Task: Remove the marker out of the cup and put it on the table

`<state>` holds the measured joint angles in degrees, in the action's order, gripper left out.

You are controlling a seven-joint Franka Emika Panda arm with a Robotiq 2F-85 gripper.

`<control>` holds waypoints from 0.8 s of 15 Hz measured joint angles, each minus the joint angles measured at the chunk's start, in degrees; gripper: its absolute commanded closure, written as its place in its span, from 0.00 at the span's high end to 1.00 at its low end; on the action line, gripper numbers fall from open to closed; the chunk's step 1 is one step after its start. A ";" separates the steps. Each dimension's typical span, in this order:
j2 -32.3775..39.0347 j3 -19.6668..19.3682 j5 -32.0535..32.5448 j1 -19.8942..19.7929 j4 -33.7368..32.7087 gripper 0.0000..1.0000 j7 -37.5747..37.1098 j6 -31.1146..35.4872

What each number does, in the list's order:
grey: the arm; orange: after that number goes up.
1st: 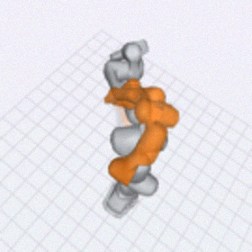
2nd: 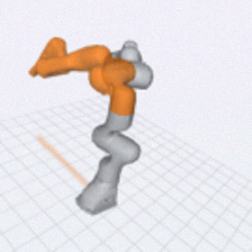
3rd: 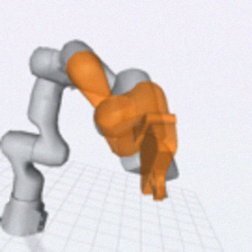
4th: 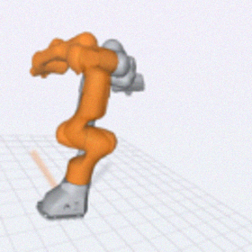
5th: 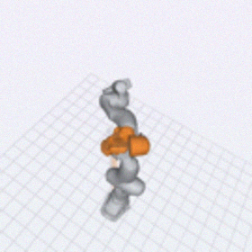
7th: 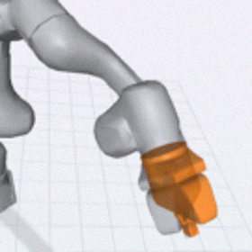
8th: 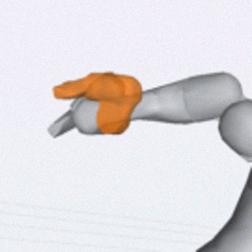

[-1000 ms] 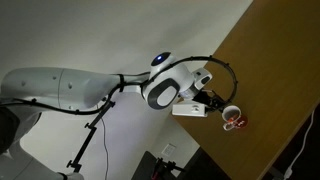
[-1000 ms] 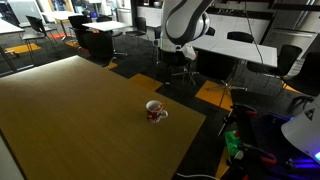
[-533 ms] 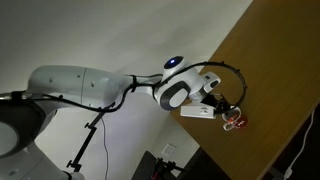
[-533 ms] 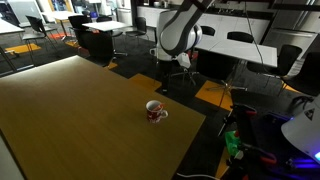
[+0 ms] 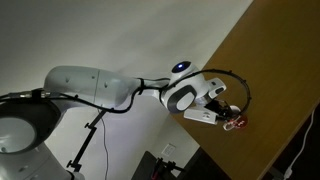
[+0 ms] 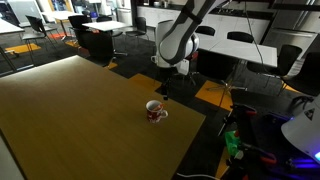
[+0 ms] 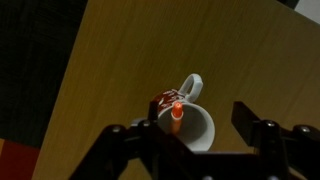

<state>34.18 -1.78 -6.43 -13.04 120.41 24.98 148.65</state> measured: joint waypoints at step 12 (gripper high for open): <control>6.36 -0.01 0.86 -0.07 -5.02 0.74 -3.02 0.00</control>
<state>40.54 -1.79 -5.57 -13.11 115.39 21.96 148.65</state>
